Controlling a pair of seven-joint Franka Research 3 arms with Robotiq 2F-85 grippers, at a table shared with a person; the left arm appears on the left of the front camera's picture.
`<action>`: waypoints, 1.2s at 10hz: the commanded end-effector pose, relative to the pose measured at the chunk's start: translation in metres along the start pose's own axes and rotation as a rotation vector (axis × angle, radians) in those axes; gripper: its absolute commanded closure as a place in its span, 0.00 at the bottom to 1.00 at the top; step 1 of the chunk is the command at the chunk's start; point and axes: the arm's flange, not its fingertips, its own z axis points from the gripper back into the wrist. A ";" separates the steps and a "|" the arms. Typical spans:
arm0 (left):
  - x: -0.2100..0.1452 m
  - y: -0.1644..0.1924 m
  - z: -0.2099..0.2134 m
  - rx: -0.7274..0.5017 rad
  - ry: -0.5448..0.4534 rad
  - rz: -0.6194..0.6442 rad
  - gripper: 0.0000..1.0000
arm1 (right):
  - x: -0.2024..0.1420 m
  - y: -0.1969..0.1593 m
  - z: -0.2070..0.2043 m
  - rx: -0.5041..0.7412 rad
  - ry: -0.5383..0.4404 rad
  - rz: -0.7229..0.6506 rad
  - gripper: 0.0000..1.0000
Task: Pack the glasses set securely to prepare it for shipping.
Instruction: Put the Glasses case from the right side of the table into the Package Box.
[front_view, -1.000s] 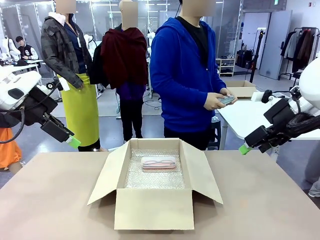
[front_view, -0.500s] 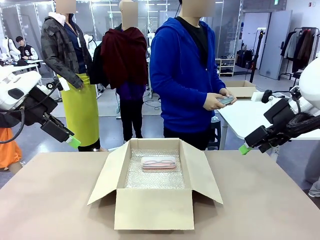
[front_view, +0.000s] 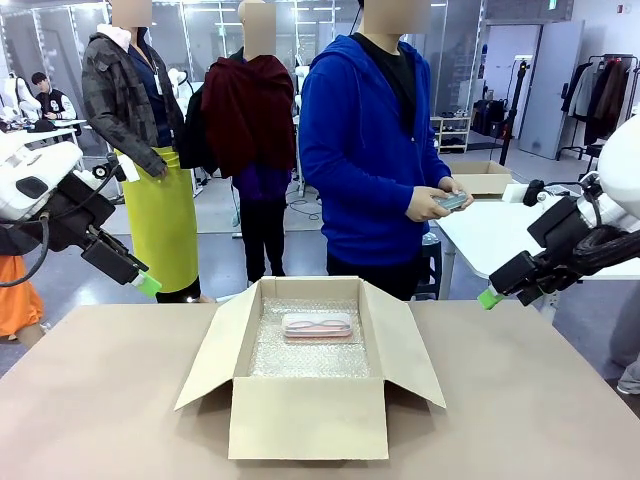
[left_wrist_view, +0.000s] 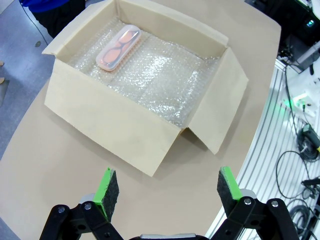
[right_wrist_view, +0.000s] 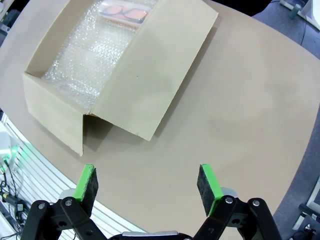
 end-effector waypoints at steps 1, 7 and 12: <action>-0.001 0.002 0.002 -0.016 -0.016 -0.018 0.00 | 0.000 -0.002 -0.002 -0.007 -0.007 0.022 0.00; -0.001 0.002 0.002 -0.016 -0.016 -0.018 0.00 | 0.000 -0.002 -0.002 -0.007 -0.007 0.022 0.00; -0.001 0.002 0.002 -0.016 -0.016 -0.018 0.00 | 0.000 -0.002 -0.002 -0.007 -0.007 0.022 0.00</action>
